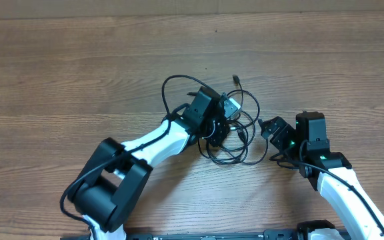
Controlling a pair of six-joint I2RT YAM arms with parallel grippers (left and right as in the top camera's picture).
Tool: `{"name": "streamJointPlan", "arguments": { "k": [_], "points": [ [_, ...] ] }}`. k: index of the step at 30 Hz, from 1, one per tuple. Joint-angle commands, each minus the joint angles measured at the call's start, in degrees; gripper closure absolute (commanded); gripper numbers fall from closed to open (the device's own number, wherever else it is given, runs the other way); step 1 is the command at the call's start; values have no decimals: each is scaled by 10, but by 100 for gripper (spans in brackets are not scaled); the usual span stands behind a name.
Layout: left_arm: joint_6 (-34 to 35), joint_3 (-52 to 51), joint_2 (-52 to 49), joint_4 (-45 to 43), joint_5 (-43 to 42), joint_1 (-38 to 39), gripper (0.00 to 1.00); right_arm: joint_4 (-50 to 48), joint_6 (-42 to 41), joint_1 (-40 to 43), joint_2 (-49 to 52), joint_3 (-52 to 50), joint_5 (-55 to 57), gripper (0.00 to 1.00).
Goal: Untangle cables
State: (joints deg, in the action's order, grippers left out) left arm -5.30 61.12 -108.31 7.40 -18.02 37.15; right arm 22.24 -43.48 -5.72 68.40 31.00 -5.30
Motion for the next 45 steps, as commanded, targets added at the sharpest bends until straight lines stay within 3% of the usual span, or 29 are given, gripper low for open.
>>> {"name": "streamJointPlan", "arguments": {
  "k": [1, 8, 11, 15, 19, 22, 30, 33, 40, 45],
  "points": [
    [-8, 10, -6, -13, 6, 3, 96, 10, -2, 3, -8, 2, 7, 0],
    [42, 40, 36, 17, -1, 2, 96, 42, 0, 3, -8, 1, -10, 0],
    [49, 54, 81, 51, 0, -4, 96, 37, 37, 3, -8, 2, -94, 0],
    [117, 58, 150, 69, 0, -14, 96, -12, 106, 3, -8, 2, -237, 0],
    [122, 58, 201, 81, -7, -16, 96, -62, 106, 3, -8, 1, -300, 0],
    [122, 58, 223, 78, -60, -15, 96, -100, 97, 1, -8, 2, -323, 0],
    [159, 58, 248, 10, -104, -16, 96, -123, 60, -60, -7, 1, -313, 0],
    [186, 58, 257, -20, -122, -16, 96, -123, 52, -100, 1, 1, -259, 0],
    [196, 58, 283, -49, -195, -21, 96, -123, -87, -161, 56, 1, -125, 0],
    [221, 59, 328, -48, -204, -54, 96, -114, -91, -160, 95, 1, -98, 0]
  ]
}}
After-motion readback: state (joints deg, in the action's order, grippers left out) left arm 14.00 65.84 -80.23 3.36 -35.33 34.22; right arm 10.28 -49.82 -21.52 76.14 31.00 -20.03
